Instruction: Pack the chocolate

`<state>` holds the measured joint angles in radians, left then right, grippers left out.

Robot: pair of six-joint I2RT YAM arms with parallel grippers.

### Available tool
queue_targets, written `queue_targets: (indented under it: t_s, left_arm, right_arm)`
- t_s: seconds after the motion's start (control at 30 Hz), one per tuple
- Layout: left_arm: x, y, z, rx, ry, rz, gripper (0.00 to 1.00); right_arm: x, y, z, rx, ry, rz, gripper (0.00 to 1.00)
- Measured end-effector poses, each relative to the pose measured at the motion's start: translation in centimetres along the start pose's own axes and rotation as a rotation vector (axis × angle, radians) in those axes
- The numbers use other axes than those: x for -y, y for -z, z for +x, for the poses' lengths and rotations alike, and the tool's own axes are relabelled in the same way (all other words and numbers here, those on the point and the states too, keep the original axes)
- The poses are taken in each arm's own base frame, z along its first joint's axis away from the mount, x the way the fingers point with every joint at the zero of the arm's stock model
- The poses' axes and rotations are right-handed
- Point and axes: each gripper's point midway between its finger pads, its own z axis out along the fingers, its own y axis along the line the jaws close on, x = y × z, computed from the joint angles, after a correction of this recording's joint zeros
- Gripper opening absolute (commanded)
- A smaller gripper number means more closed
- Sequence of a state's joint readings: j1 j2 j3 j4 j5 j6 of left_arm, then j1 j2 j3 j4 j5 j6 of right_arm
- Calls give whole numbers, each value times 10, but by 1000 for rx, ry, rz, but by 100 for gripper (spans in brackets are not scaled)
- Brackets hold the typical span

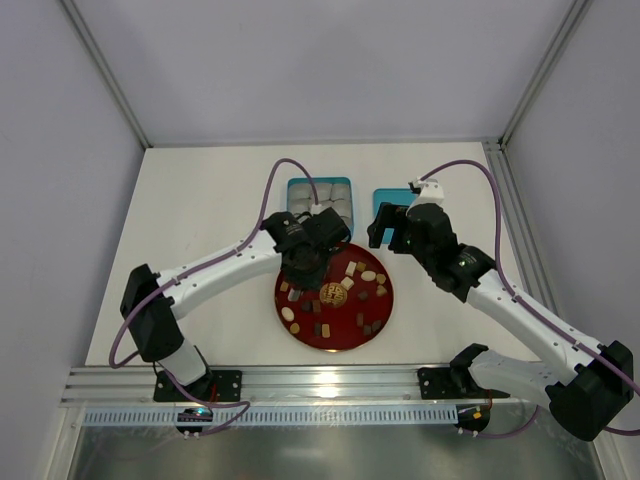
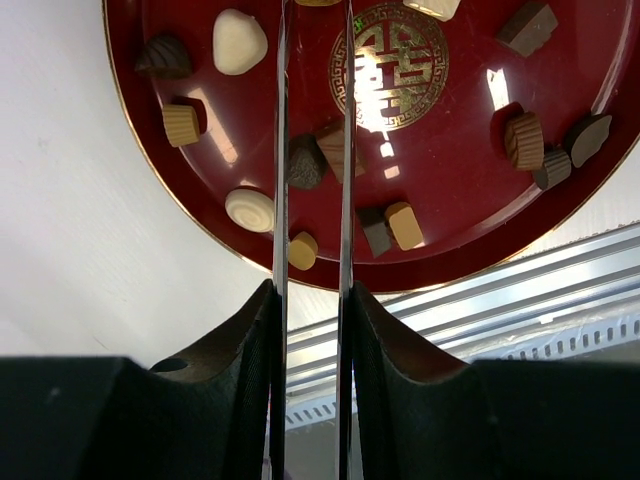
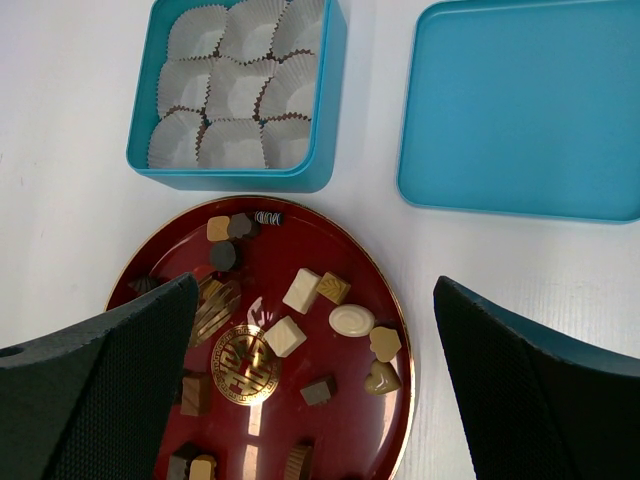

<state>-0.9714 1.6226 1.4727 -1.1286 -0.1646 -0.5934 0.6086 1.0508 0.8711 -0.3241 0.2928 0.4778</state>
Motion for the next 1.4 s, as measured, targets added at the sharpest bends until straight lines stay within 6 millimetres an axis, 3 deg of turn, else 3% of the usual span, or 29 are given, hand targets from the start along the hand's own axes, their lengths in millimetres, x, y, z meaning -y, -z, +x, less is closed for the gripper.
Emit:
queue_targets:
  t_s: [0.83,1.17,1.4]
  left_arm:
    - [-33,26,-29,66,83,2,32]
    - [-68,53,-81,179,170,9,32]
    - [-99,45,-132,224,231,-31,32]
  right_arm:
    - [0,0,0,0,0,-1,100]
    - [-1,0,1,-3,0,-5,100]
    - [-1,-1,2,-7,5,-5,100]
